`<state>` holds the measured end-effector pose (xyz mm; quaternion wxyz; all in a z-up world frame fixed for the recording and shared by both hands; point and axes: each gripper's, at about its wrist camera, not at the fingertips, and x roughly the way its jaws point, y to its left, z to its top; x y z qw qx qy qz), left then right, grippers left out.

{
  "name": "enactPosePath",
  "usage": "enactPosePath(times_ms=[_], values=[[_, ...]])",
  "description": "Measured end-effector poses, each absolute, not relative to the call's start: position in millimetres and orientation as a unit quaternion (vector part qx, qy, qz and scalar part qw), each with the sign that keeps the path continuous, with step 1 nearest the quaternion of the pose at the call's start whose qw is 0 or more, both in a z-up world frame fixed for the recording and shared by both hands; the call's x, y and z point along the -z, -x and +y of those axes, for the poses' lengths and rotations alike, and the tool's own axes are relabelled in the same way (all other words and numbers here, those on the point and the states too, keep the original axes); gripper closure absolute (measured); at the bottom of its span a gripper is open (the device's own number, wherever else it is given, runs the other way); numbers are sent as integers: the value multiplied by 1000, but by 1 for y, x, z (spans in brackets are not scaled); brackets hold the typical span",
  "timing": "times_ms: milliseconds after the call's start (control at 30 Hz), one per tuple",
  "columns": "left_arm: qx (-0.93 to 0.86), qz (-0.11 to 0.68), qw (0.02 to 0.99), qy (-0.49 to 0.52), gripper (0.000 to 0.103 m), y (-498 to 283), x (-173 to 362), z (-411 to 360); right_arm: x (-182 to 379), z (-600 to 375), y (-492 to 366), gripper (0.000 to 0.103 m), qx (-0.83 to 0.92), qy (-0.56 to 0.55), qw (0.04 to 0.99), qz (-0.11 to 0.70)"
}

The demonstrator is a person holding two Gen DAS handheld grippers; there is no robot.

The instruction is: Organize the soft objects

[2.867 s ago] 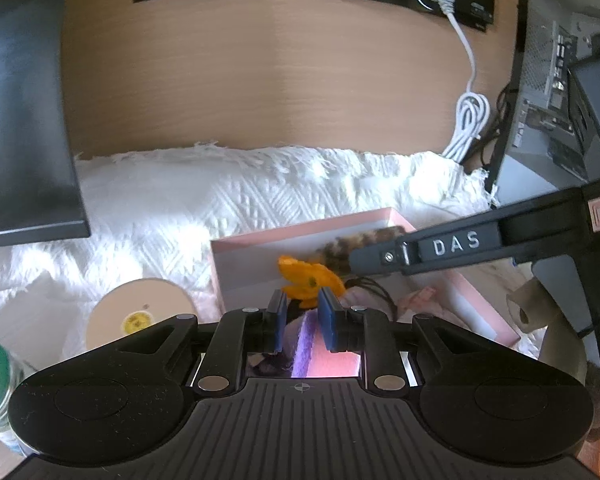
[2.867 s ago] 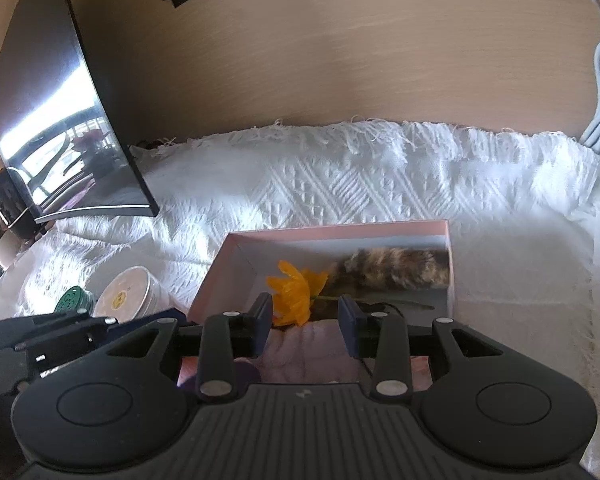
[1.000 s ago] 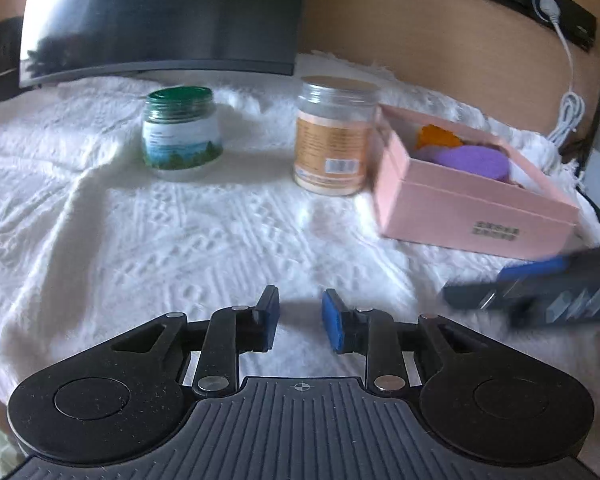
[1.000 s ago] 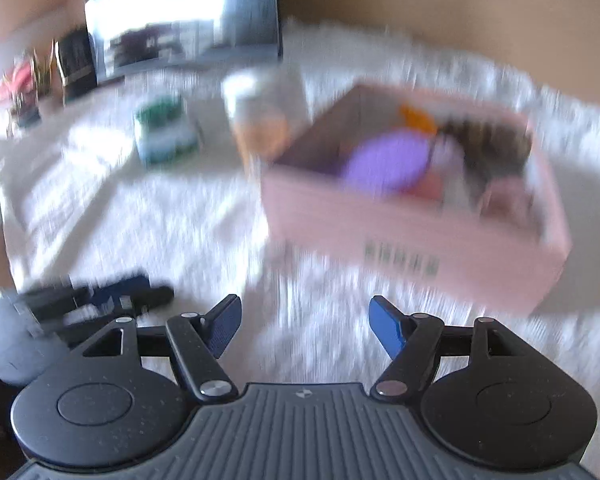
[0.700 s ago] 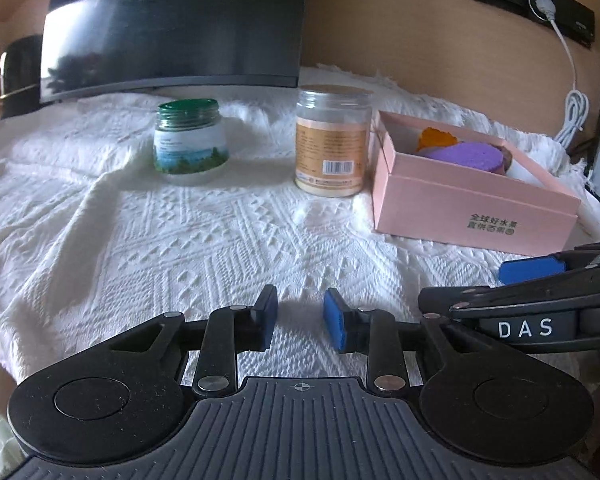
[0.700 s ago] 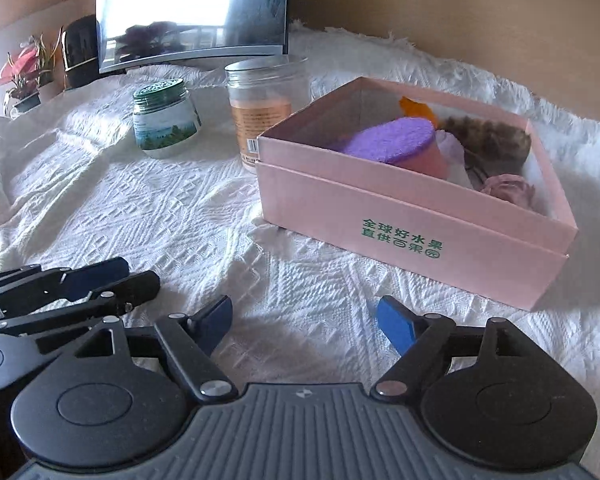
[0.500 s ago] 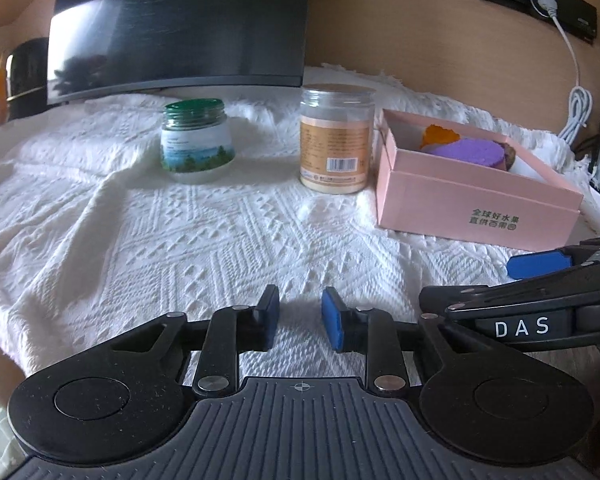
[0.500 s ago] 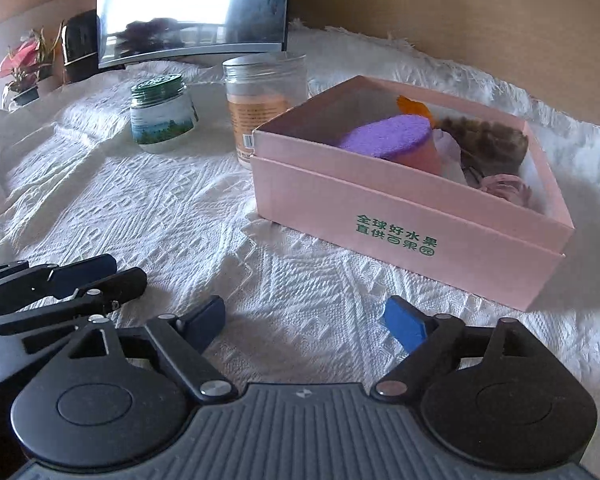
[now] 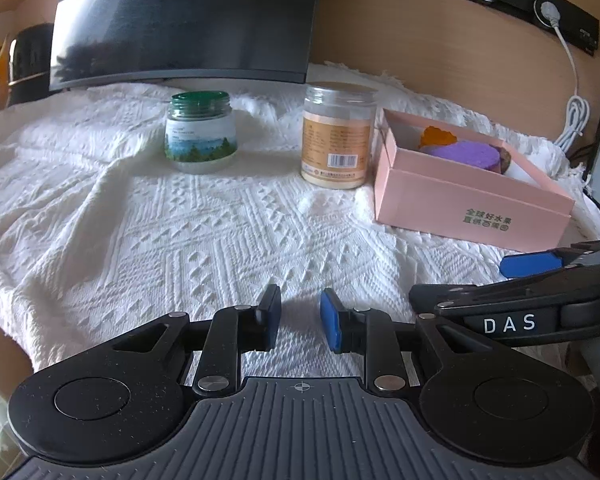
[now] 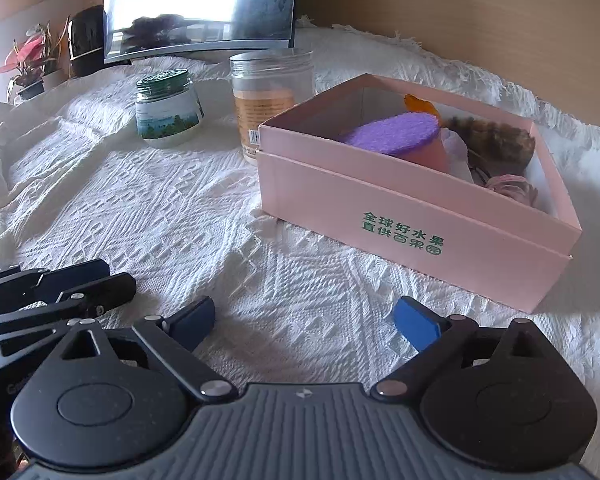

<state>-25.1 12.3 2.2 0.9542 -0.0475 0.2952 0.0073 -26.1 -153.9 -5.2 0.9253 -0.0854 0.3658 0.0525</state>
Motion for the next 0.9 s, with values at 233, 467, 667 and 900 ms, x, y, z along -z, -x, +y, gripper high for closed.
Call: enactPosePath(times_ms=[233,467,667,900], values=[[-9,297,954,52,77,26,-3,13,6,-156,25,0,-48,85,924,369],[-14,295,954,47,77,26,-3,10,6,-156,25,0,-48,85,924,369],[-13,294,955,46,77,26,-3,11,6,-156,25,0,-48,85,924,369],[-13,295,954,49,77,26,-3,12,6,-156,25,0,-47,85,924,369]])
